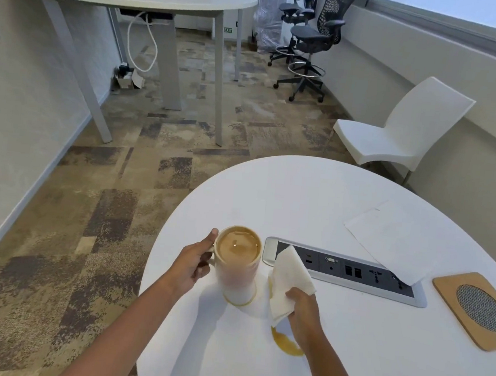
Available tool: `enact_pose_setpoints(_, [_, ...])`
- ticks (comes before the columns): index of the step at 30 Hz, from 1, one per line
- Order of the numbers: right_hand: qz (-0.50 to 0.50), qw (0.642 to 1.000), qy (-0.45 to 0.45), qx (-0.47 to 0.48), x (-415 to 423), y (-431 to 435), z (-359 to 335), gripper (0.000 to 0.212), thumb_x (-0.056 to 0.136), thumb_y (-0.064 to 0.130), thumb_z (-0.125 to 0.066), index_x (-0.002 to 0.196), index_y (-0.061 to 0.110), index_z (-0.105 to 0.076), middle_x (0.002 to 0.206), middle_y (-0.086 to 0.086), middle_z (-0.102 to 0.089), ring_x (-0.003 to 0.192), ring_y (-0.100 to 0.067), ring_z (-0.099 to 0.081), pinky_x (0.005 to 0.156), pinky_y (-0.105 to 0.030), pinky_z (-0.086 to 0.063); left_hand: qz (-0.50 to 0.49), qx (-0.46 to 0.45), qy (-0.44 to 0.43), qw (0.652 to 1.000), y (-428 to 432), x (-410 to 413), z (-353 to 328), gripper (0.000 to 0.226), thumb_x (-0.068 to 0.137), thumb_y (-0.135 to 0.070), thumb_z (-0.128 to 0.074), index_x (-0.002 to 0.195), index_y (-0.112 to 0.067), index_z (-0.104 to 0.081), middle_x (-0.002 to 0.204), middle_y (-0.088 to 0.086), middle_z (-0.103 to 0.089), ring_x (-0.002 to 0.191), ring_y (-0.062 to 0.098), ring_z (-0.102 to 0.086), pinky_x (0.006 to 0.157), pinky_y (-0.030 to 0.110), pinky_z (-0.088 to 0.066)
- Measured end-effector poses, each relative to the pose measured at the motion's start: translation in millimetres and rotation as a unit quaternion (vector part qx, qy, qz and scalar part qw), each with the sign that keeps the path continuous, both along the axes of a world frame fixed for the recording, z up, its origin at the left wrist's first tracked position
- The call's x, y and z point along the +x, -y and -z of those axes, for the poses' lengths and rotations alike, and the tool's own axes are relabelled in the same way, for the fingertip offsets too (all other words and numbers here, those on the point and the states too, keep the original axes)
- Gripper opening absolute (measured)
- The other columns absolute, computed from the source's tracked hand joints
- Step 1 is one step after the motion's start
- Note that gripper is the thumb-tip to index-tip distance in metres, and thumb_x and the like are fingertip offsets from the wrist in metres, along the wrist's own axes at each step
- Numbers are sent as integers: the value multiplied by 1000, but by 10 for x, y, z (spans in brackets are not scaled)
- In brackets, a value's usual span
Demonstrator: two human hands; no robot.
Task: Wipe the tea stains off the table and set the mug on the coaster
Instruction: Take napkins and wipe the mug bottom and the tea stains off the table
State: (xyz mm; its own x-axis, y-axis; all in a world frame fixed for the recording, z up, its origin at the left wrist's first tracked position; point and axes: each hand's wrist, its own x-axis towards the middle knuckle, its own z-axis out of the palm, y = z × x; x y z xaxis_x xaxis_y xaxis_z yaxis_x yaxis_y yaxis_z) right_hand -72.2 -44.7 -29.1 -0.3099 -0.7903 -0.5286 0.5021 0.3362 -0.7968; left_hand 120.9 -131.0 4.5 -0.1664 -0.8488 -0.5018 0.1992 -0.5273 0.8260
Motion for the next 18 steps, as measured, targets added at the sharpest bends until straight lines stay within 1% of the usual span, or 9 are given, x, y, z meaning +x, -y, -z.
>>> enact_pose_setpoints(3, [-2,997,63,-35,104,55,-87,27,91,0,-36,111,7,-53,89,-10,-62,81,-23,-57,70,-34,-46,-1,-9,-4,1000,-2,-26,-211,51,87,-40,-56,40,-20,-61,52,-1,-36,30,3,-25,26,11,-16])
enact_pose_setpoints(5, [-11,991,119,-57,184,94,-155,24,96,17,-38,111,10,-55,96,-10,-65,89,-23,-59,76,-35,-48,-2,-6,-6,1000,-8,-57,-315,43,85,-41,-57,48,-21,-59,56,2,-35,29,3,-24,26,12,-17])
enact_pose_setpoints(8, [-18,980,181,-82,244,167,-278,38,97,33,-31,117,10,-53,106,-12,-64,98,-24,-59,83,-36,-46,1,-2,-19,1000,-16,-127,-447,36,79,-46,-62,56,-19,-56,60,3,-32,30,4,-23,26,12,-17])
enact_pose_setpoints(11, [22,961,253,-111,241,211,-333,40,98,35,-28,119,9,-51,108,-13,-63,99,-26,-58,85,-39,-46,4,1,-27,1000,-41,-215,-582,35,80,-45,-62,59,-19,-55,61,3,-32,31,4,-22,26,11,-18])
enact_pose_setpoints(13, [43,946,291,-139,260,232,-351,38,97,33,-30,114,9,-54,98,-13,-70,91,-27,-66,76,-41,-54,8,2,-31,999,-75,-284,-675,35,81,-45,-61,60,-18,-53,61,3,-32,30,3,-23,26,11,-19])
enact_pose_setpoints(14, [44,939,302,-155,283,236,-374,35,94,33,-39,110,9,-59,93,-13,-73,85,-27,-70,69,-40,-58,11,0,-35,999,-94,-323,-721,35,81,-45,-61,60,-18,-52,61,3,-32,29,3,-24,26,10,-20])
enact_pose_setpoints(15, [41,931,317,-175,316,231,-410,34,84,34,-58,105,8,-65,91,-15,-74,81,-27,-72,63,-39,-60,11,-2,-38,999,-112,-365,-767,34,82,-44,-61,60,-19,-52,60,2,-31,29,4,-24,26,10,-20])
enact_pose_setpoints(16, [41,919,340,-198,344,230,-433,43,65,33,-77,99,6,-70,91,-17,-74,79,-29,-72,61,-40,-60,8,-5,-40,999,-130,-411,-817,34,82,-43,-61,59,-19,-52,58,0,-31,29,4,-24,26,10,-19])
enact_pose_setpoints(18, [49,888,398,-226,366,249,-401,69,31,22,-93,94,2,-73,93,-22,-73,79,-33,-72,60,-43,-59,1,-6,-39,999,-146,-490,-896,34,82,-42,-62,58,-19,-52,51,-3,-31,29,4,-23,26,10,-19])
